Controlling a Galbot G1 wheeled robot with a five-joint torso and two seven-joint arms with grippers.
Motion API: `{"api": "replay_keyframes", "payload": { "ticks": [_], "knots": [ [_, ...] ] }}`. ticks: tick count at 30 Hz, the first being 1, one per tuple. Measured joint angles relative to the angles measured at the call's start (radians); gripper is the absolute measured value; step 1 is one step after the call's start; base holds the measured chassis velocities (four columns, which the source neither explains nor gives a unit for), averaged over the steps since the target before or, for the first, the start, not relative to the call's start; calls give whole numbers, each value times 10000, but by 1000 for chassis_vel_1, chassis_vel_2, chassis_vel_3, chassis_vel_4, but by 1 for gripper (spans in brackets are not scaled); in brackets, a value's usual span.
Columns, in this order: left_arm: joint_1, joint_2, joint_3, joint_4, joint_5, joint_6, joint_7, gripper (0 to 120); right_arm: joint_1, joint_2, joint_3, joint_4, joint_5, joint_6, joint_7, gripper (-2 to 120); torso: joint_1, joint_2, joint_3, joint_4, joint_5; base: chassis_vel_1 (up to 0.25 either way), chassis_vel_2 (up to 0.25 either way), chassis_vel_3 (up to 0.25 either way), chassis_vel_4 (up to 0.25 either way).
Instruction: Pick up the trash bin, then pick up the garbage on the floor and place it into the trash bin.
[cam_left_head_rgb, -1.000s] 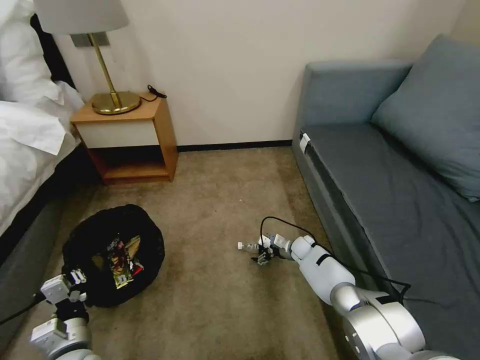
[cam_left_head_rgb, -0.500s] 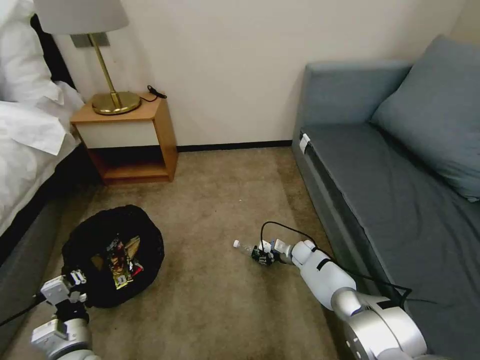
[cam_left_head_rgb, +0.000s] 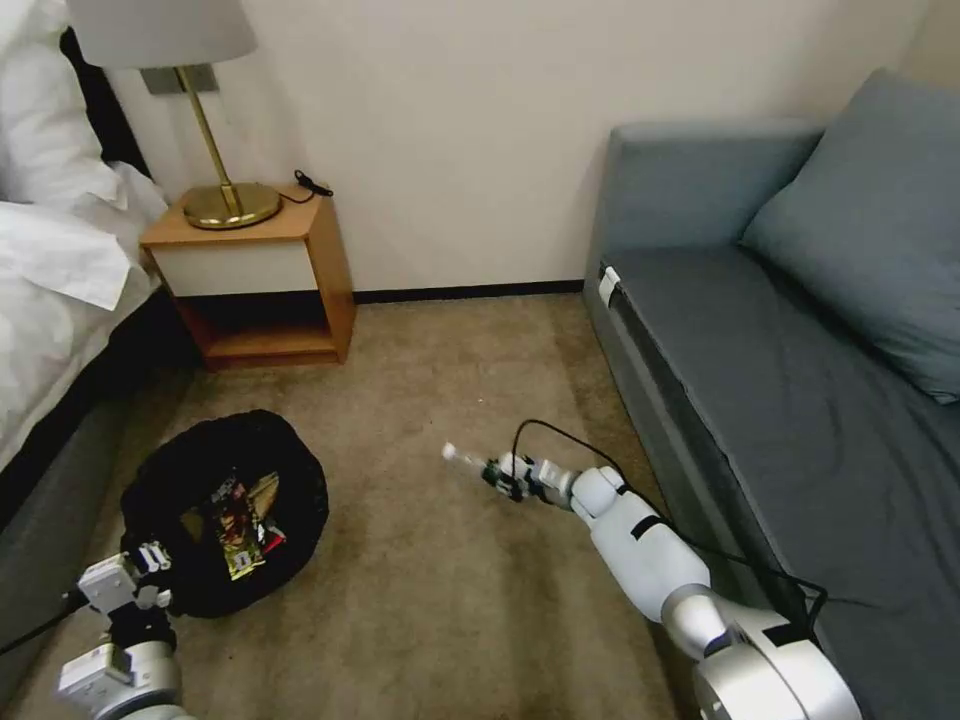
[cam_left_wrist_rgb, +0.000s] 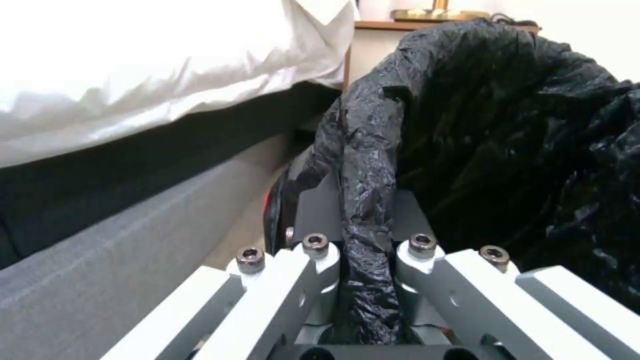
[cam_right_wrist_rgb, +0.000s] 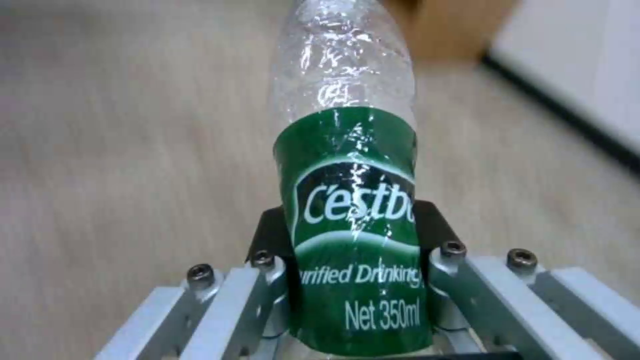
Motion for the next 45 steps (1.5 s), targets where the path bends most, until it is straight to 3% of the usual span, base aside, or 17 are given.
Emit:
{"api": "replay_keyframes", "payload": {
  "ticks": [1, 4, 6, 8, 9, 12, 16, 21, 40, 45],
  "knots": [
    [0, 0, 0, 0, 0, 0, 0, 6, 0, 0, 0, 0, 0, 0, 0, 27, 0, 0, 0, 0, 0, 0, 0, 0, 0],
    [28, -77, 15, -44, 69, 4, -1, 6, -341, -85, -1357, 1601, 1965, -304, 616, 27, 0, 0, -1, 1, -1, 0, 0, 0, 0],
    [29, -89, 17, -52, 78, 4, 0, 6, -404, -99, -1614, 1895, 2284, -413, 808, 27, 0, 0, 0, 1, -1, 0, 0, 0, 0],
    [36, -134, 28, -70, 117, 5, 1, 6, -622, -181, -2573, 3419, 3803, -1049, 1574, 27, -1, 0, -1, 2, 0, 0, 0, 0, 0],
    [36, -134, 28, -70, 117, 5, 1, 6, -622, -181, -2573, 3419, 3803, -1049, 1574, 27, -1, 0, -1, 2, 0, 0, 0, 0, 0],
    [33, -171, 36, -128, 163, 29, 1, 6, -855, -245, -3763, 5519, 5838, -1861, 2024, 27, -1, 0, -1, 3, -1, 0, 0, 0, 0],
    [18, -208, 40, -136, 176, 38, 1, 6, -1037, -176, -4394, 6463, 6650, -2072, 2268, 27, -1, 0, -1, 0, -1, 0, 0, 0, 0],
    [14, -266, 55, -186, 179, 65, 8, 6, -1340, 72, -4891, 6825, 6634, -2106, 2446, 27, 0, 0, -1, 1, -1, 0, 0, 0, 0],
    [97, -788, 165, -238, 886, -90, 46, 6, -1511, 994, -5279, 5074, 5365, -1424, 2802, 27, 0, 0, -1, 0, 0, 0, 0, 0, 0],
    [105, -790, 162, -245, 881, -90, 59, 6, -1446, 1066, -5440, 5021, 5337, -1424, 2822, 44, 0, 0, -1, 0, 0, 0, 0, 0, 0]
  ]
}}
